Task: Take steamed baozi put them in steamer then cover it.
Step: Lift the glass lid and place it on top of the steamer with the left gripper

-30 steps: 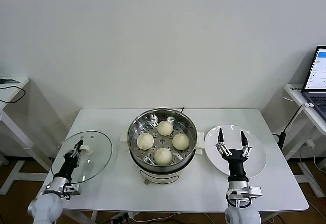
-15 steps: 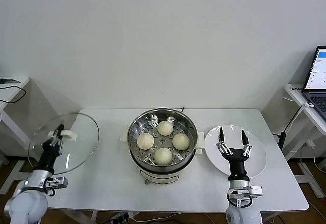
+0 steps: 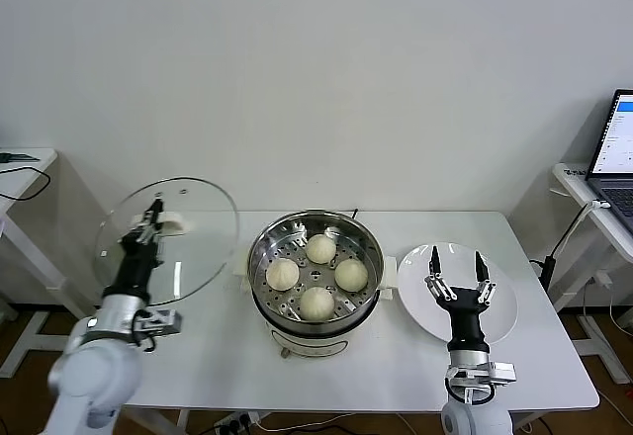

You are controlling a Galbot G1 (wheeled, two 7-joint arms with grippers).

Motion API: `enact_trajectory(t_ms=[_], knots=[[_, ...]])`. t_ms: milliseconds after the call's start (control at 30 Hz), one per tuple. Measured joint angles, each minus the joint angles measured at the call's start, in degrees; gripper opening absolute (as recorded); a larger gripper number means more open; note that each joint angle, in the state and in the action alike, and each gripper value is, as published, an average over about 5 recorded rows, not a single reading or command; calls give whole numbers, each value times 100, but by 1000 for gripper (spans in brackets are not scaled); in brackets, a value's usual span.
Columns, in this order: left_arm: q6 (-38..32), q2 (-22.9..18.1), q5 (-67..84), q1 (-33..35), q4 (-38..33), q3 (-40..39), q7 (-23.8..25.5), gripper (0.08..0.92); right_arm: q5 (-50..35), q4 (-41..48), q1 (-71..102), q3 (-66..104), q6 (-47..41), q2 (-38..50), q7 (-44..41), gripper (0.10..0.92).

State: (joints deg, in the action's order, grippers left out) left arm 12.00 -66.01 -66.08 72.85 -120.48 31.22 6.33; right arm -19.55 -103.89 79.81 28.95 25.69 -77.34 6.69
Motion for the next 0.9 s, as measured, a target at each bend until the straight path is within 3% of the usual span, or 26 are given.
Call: enact_trajectory(t_ms=[367, 900], knots=[[1098, -33, -406, -741, -167, -1681, 439, 189, 76, -37, 6, 55, 26, -53, -6, 823], [1663, -445, -984, -1519, 471, -3219, 620, 189, 209, 42, 3, 104, 58, -152, -6, 823]])
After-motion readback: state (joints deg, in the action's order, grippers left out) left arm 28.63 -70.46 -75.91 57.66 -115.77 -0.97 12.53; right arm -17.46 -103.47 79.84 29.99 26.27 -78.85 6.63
